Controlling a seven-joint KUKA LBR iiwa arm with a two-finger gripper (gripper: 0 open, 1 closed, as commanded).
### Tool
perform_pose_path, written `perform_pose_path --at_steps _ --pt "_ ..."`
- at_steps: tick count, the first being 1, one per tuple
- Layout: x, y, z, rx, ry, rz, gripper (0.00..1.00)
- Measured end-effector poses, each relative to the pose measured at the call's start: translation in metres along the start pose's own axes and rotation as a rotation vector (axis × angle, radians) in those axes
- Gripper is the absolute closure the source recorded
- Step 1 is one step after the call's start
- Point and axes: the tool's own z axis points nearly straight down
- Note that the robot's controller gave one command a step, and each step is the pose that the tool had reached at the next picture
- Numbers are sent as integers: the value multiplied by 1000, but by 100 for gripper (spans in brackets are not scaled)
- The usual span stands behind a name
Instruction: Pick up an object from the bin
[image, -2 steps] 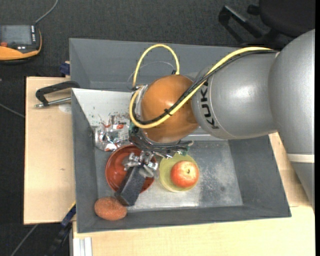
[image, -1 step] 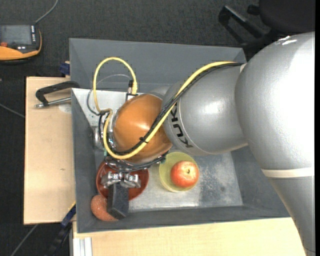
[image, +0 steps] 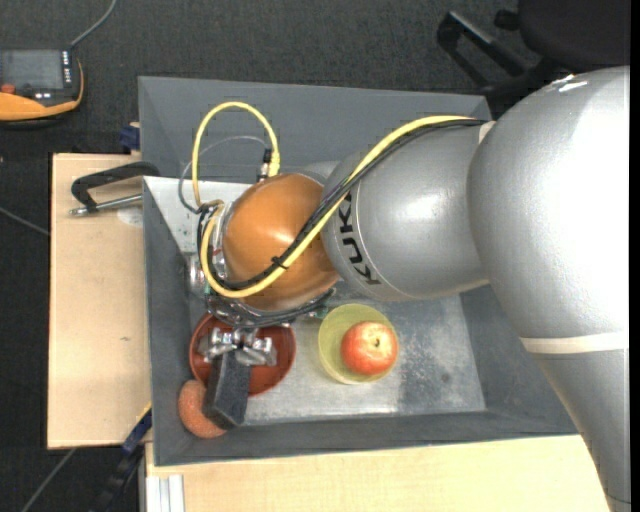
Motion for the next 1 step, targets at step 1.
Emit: perform_pose_path --at_steps 1 --pt "0 -1 -2 3 -2 1 0"
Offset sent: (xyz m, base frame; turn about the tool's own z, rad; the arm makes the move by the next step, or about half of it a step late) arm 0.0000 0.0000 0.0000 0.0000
